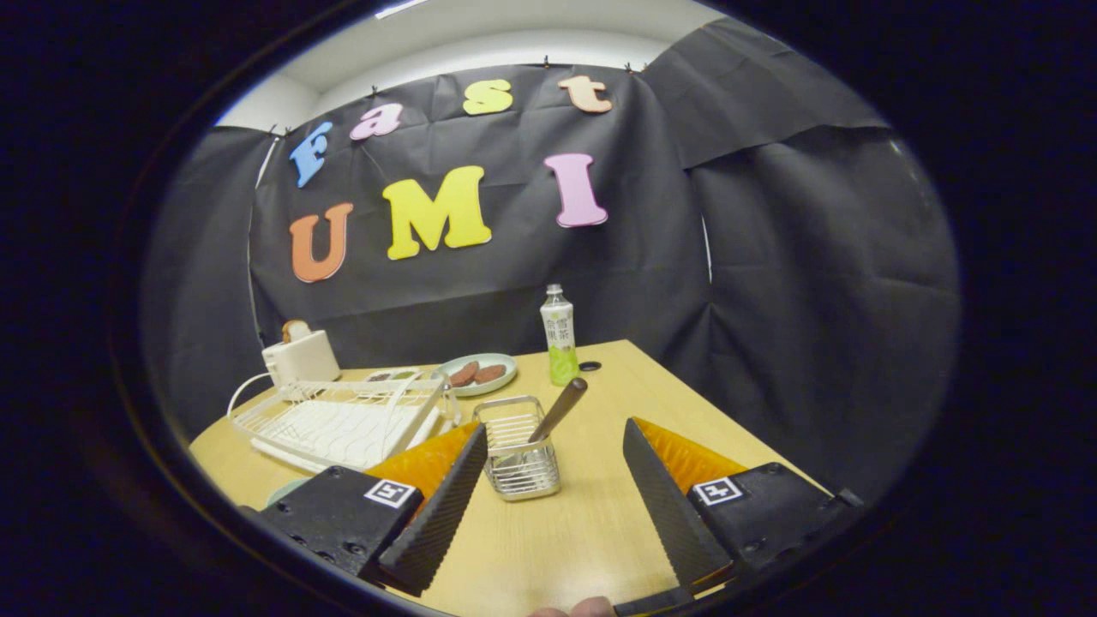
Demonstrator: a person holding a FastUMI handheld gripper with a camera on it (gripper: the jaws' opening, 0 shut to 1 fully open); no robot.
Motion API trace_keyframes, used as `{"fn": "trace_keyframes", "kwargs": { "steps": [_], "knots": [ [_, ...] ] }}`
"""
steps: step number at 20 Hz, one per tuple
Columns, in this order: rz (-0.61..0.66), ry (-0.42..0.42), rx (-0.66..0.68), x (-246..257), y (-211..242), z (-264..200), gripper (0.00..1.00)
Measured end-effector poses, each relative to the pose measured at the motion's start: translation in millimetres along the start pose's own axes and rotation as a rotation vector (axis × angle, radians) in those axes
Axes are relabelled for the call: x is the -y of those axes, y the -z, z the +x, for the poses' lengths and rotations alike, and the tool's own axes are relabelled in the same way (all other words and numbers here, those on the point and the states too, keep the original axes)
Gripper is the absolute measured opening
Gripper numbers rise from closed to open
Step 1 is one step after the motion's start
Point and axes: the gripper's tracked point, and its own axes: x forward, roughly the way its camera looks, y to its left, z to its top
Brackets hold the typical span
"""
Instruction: Take the plate from the dish rack, then take the spoon from the basket and place it into the plate.
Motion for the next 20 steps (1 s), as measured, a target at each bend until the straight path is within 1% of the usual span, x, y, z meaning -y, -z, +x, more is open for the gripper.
{"fn": "trace_keyframes", "kwargs": {
  "steps": [4, 6, 10, 11, 14, 15, 17, 19, 20],
  "knots": [
    [0.017, -0.017, -0.017, -3, -3, 36, 1.0],
    [0.015, -0.019, -0.023, -6, -3, 47, 0.97],
    [0.04, -0.015, -0.046, -7, -5, 59, 0.78],
    [0.047, -0.014, -0.041, -8, -7, 60, 0.67],
    [0.058, -0.004, -0.017, -10, -16, 55, 0.44],
    [0.073, -0.02, -0.002, -12, -20, 54, 0.37],
    [0.087, -0.008, 0.044, -10, -35, 47, 0.22],
    [0.075, -0.018, 0.073, -16, -49, 37, 0.14],
    [0.071, -0.028, 0.094, -20, -58, 31, 0.13]
  ]
}}
